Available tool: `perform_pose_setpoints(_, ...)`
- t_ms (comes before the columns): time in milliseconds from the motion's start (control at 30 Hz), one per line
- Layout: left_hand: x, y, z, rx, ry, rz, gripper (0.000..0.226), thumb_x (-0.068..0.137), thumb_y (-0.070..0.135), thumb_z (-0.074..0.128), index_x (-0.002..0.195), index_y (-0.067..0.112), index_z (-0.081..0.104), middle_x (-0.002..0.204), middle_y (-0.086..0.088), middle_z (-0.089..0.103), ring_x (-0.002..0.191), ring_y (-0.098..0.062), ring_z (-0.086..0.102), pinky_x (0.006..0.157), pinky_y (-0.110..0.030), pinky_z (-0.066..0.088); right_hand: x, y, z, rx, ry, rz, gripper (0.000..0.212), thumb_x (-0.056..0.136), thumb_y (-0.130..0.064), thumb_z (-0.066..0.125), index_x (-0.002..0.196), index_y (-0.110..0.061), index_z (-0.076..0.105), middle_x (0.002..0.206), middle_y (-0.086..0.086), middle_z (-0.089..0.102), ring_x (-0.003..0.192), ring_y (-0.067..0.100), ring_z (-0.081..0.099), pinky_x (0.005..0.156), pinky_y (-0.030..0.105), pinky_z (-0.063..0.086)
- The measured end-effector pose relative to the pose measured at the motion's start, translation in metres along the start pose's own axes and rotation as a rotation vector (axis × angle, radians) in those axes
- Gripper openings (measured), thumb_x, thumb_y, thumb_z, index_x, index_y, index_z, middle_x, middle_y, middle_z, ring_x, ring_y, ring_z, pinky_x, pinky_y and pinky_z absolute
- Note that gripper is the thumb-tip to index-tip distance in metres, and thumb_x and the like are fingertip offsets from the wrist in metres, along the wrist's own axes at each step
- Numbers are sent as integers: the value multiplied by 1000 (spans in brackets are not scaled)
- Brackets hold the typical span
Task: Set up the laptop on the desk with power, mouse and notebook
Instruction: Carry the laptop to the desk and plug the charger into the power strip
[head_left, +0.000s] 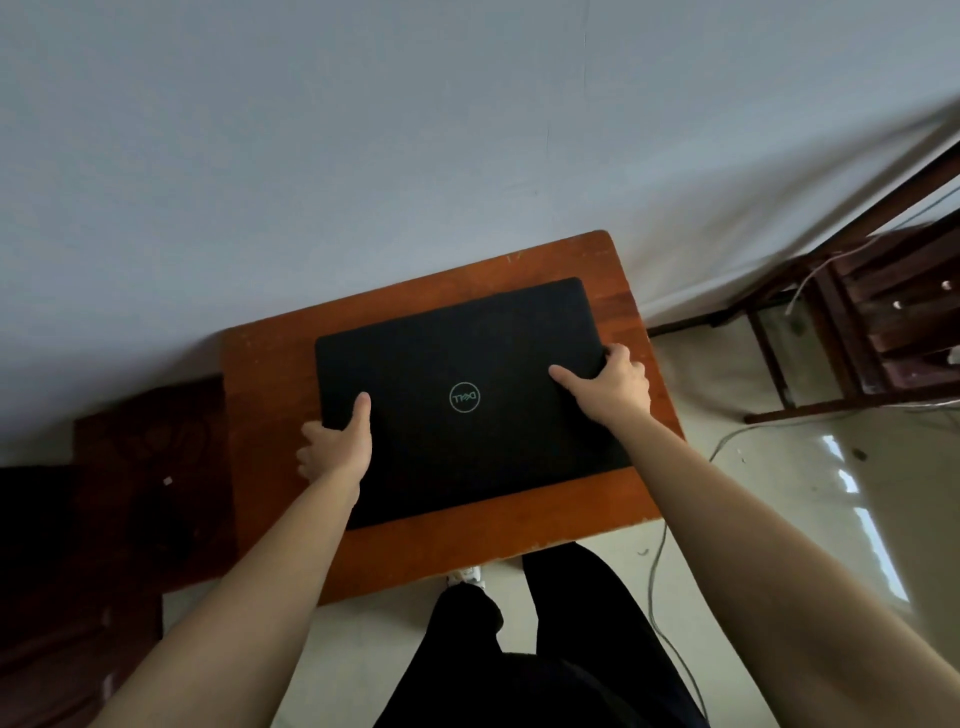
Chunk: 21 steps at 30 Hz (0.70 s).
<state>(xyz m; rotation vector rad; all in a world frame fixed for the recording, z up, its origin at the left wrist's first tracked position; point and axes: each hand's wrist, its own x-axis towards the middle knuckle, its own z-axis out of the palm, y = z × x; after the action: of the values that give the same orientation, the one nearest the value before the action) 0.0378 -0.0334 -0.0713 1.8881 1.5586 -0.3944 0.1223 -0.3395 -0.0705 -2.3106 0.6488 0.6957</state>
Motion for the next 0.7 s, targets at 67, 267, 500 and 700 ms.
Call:
perform_pose_setpoints(67, -3, -5, -3, 8, -31, -15, 99, 74, 80, 57, 148, 20, 29, 151, -15, 36, 135, -40, 38, 106, -57, 38, -4, 4, -3, 23, -31, 20, 97, 70, -70, 74, 146, -25, 35, 139, 10, 50, 127, 33, 49, 101, 52, 49)
perform_pose_setpoints(267, -6, -19, -15, -111, -206, -43, 114, 67, 78, 67, 154, 18, 24, 158, -11, 31, 141, -38, 34, 113, -56, 34, -41, 35, -10, 278, -112, 225, 78, 60, -56, 87, 121, -19, 57, 106, -1, 66, 92, 22, 65, 69, 37, 55)
perform_pose_setpoints(500, -29, -11, -17, -163, -385, 29, 112, 64, 76, 71, 151, 14, 36, 154, -11, 39, 137, -37, 41, 113, -54, 35, -97, 83, -13, 496, -15, 397, 61, 61, -48, 87, 101, -13, 57, 99, 6, 65, 82, 24, 64, 59, 34, 51)
perform_pose_setpoints(700, -100, 26, 14, -84, -673, 223, 91, 72, 71, 66, 145, 20, 47, 144, -7, 50, 118, -31, 54, 99, -47, 45, -151, 157, -66, 816, 145, 473, 53, 70, -55, 71, 102, -15, 60, 101, 11, 69, 91, 31, 68, 91, 47, 55)
